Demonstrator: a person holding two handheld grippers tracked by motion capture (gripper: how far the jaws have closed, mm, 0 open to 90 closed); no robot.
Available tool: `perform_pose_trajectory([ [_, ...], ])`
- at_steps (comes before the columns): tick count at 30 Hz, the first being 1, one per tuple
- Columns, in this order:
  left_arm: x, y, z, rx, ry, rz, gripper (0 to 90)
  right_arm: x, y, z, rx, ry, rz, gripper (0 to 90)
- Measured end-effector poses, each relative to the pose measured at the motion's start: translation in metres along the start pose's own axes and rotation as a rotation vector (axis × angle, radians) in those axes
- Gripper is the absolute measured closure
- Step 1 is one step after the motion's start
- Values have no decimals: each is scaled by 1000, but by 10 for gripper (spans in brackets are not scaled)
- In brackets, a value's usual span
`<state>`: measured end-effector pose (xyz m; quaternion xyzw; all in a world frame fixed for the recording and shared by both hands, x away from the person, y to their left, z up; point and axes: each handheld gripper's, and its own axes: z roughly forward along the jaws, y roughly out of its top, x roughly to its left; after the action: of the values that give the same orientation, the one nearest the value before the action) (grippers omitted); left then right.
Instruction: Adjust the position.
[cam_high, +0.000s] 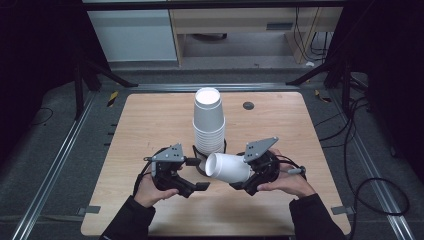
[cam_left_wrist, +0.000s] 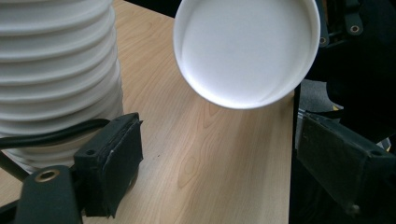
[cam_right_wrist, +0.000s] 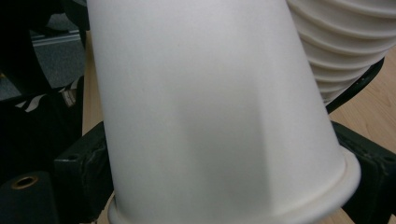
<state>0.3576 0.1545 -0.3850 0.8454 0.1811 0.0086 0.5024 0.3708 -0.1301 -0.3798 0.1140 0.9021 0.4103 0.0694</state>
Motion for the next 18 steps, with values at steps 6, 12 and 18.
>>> perform_pose_trajectory([
  [6,-2,0,5,23,-4,9,134,1,2,9,46,8,-24,90],
  [12,-3,0,8,28,-12,11,134,4,4,17,76,14,-42,90],
  [18,-4,0,13,43,-15,8,133,9,7,25,104,16,-60,90],
])
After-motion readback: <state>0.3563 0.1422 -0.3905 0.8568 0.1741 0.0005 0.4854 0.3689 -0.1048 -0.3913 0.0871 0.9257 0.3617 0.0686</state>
